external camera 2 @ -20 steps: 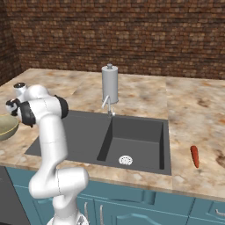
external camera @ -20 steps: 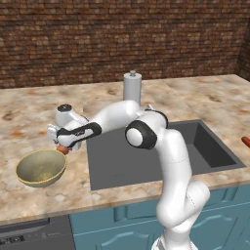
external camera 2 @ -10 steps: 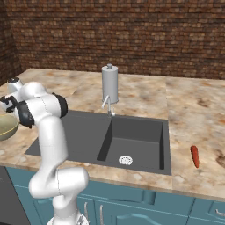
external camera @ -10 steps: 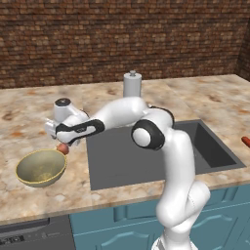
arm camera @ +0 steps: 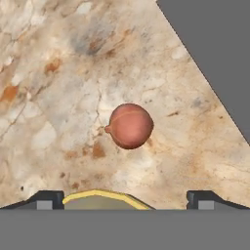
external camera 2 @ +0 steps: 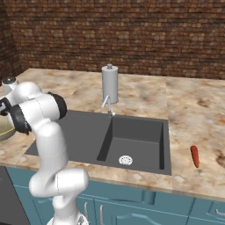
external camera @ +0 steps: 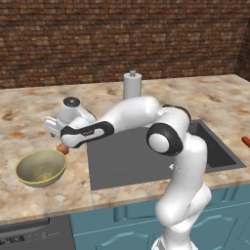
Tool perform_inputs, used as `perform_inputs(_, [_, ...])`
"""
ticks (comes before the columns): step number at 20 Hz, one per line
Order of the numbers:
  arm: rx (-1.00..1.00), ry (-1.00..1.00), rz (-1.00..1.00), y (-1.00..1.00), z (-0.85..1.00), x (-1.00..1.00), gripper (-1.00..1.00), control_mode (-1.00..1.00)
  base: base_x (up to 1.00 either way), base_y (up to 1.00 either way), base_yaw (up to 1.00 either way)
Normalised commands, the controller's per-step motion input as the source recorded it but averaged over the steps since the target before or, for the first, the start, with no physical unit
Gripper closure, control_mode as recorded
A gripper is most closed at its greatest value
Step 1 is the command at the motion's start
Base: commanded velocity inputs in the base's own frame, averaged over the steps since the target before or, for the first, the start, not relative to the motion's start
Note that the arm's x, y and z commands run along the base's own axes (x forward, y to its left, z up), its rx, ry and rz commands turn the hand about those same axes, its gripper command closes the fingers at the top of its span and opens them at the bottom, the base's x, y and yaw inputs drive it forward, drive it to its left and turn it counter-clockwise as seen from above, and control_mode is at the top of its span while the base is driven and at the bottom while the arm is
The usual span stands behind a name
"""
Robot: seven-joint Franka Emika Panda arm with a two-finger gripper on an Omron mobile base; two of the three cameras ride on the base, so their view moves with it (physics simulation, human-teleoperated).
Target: Remove the carrot and onion from the sink. Then move the bowl and cup from the counter to the sink for washing.
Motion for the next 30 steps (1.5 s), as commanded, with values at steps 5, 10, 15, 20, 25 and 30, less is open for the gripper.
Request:
perform_inputs(5, [0.19,-0.11,0.13,-0.31,0.23,-0.51,-1.0,-1.0,0.0,0.0,0.0])
perform_inputs(10, [0.17,-0.01,0.1,-0.33,0.35,-0.39,-1.0,-1.0,0.0,0.0,0.0])
perform_inputs(15, [0.12,0.12,0.04,-0.26,0.44,-0.27,-1.0,-1.0,0.0,0.0,0.0])
perform_inputs(20, [0.03,0.23,0.0,-0.2,0.36,-0.25,-1.0,-1.0,0.0,0.0,0.0])
perform_inputs(25, [0.0,0.21,0.07,-0.02,0.32,-0.23,-1.0,-1.0,0.0,0.0,0.0])
perform_inputs(30, [-0.07,0.18,0.12,-0.02,0.28,-0.24,-1.0,-1.0,0.0,0.0,0.0])
